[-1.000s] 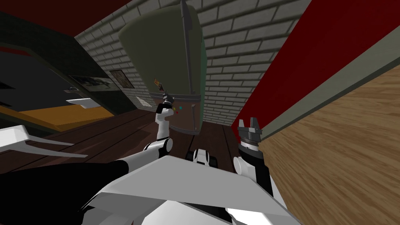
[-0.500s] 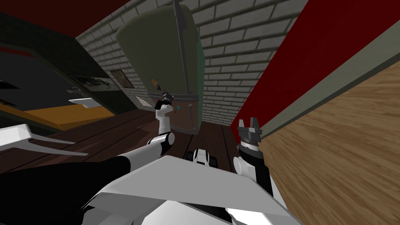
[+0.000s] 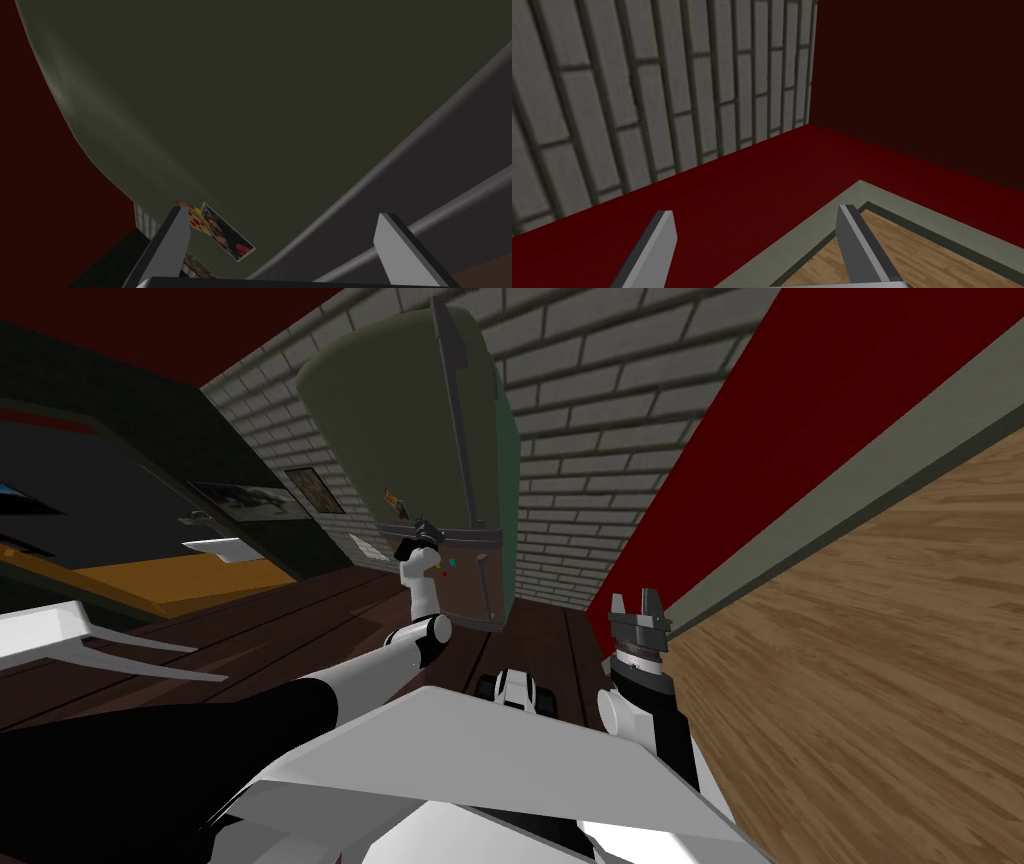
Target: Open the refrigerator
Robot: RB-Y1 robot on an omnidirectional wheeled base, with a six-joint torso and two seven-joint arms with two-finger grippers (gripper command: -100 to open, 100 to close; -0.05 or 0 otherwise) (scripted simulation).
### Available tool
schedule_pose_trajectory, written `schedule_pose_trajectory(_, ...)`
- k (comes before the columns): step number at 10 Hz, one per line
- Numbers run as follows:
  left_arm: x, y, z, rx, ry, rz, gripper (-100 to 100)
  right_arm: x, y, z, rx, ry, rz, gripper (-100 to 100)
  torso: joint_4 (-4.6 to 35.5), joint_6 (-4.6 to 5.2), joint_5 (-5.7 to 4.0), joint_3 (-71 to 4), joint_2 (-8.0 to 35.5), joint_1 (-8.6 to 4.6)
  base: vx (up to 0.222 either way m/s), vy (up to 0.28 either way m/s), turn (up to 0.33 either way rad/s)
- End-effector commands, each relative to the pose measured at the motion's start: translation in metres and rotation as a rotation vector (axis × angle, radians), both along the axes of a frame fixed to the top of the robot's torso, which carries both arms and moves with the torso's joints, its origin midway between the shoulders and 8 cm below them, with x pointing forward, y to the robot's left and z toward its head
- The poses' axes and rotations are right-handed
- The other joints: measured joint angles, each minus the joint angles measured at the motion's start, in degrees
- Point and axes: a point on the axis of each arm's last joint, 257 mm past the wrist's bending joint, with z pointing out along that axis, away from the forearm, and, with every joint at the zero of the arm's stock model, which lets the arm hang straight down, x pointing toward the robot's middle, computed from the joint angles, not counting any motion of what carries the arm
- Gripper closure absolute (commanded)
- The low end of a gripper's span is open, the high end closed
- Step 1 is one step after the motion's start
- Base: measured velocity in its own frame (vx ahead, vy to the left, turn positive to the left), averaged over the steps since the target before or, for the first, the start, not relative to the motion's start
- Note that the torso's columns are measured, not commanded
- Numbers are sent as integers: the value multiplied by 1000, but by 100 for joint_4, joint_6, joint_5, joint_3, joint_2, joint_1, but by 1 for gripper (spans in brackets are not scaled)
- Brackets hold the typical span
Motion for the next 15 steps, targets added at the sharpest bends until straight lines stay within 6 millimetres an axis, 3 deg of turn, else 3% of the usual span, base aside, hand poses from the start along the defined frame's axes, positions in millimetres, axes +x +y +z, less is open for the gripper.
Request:
schedule_pose_trajectory(1, 14, 8, -4, -57, 24, -15, -100, 0, 0, 0, 0, 0, 0, 0, 0, 0, 1, 0, -2, 7, 12, -98, 24)
schedule_pose_trajectory(8, 49, 15, -18, -213, 88, -80, -100, 0, 0, 0, 0, 0, 0, 0, -1, 0, 4, -2, -3, 14, -5, -119, 25)
schedule_pose_trajectory(15, 82, -4, -28, -335, 139, -187, -100, 0, 0, 0, 0, 0, 0, 0, 0, 0, 0, -1, -2, 5, -6, -113, 24)
